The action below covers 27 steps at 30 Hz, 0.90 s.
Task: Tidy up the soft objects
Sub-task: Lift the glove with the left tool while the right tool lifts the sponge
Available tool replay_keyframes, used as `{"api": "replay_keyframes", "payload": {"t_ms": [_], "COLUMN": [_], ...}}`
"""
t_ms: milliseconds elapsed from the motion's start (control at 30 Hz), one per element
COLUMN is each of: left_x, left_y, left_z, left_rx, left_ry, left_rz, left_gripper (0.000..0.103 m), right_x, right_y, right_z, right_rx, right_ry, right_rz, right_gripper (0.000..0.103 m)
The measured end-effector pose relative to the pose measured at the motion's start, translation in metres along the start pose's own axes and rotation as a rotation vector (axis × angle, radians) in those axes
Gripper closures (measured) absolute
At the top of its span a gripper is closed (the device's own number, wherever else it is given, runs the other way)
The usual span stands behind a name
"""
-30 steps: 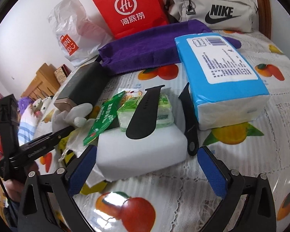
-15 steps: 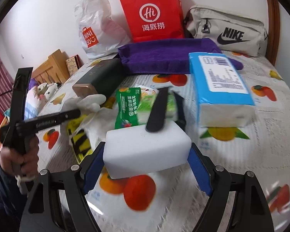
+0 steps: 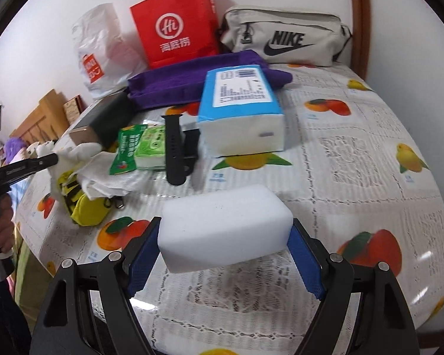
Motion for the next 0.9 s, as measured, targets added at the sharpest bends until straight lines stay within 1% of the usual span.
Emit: {"api": "replay_keyframes", "payload": {"t_ms": [133, 200, 233, 267, 300, 333, 400, 467, 533, 600, 633, 667, 700, 733, 800, 900], "left_x": [-0.001, -0.003, -0.003, -0.004, -0.005, -0.005, -0.004, -0.004, -0.004, -0.005, -0.005, -0.003, -0.001, 0.001, 0.006, 0.009], "left_y": [-0.008, -0.015, -0.017, -0.02, -0.023, -0.026, -0.032, -0.035, -0.039, -0.042, -0.043, -0.043, -0.043, -0.042, -0.039, -0.031], "left_z": [-0.007, -0.011, -0.013, -0.015, -0.015, -0.015, -0.015, -0.015, -0.016, -0.017, -0.017, -0.017, -0.017, -0.016, -0.015, -0.011], "left_rx": [0.03, 0.053, 0.059, 0.061, 0.06, 0.06, 0.058, 0.051, 0.052, 0.048, 0.047, 0.045, 0.043, 0.043, 0.043, 0.033], "left_ry": [-0.005, -0.017, -0.02, -0.024, -0.032, -0.039, -0.041, -0.04, -0.052, -0.078, -0.093, -0.096, -0.084, -0.072, -0.035, -0.014], "left_rz": [-0.002, -0.001, 0.004, 0.012, 0.018, 0.033, 0.054, 0.047, 0.052, 0.074, 0.09, 0.097, 0.083, 0.068, 0.033, -0.011], "left_gripper": [0.094, 0.092, 0.083, 0.071, 0.066, 0.058, 0.057, 0.057, 0.058, 0.068, 0.081, 0.086, 0.088, 0.093, 0.094, 0.096], "right_x": [0.003, 0.005, 0.007, 0.008, 0.009, 0.01, 0.013, 0.015, 0.016, 0.016, 0.017, 0.017, 0.017, 0.017, 0.017, 0.018], "right_y": [-0.001, -0.004, -0.007, -0.008, -0.009, -0.011, -0.014, -0.018, -0.024, -0.032, -0.034, -0.035, -0.036, -0.037, -0.039, -0.04], "right_z": [-0.001, -0.003, -0.004, -0.004, -0.004, -0.004, -0.004, -0.003, -0.004, -0.006, -0.007, -0.008, -0.008, -0.008, -0.008, -0.008], "right_rx": [0.0, 0.009, 0.018, 0.02, 0.021, 0.024, 0.027, 0.027, 0.041, 0.061, 0.062, 0.059, 0.055, 0.054, 0.055, 0.043], "right_ry": [0.004, 0.007, 0.008, 0.008, 0.009, 0.011, 0.02, 0.031, 0.038, 0.052, 0.06, 0.062, 0.063, 0.063, 0.07, 0.092], "right_rz": [0.008, 0.012, 0.014, 0.014, 0.017, 0.022, 0.019, 0.015, 0.009, -0.007, -0.018, -0.024, -0.027, -0.029, -0.041, -0.067], "right_gripper": [0.021, 0.021, 0.021, 0.021, 0.021, 0.021, 0.021, 0.021, 0.02, 0.02, 0.02, 0.02, 0.019, 0.018, 0.018, 0.019]}}
Point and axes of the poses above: each gripper's, at about its wrist camera, not at the fingertips, and y roughly against the way its jaws point, x to its left, z to its top, the point moved 5 cm from there along -y, roughly the way its jaws point, and after that the axes turned 2 degrees about z, right-handed, at the moved point
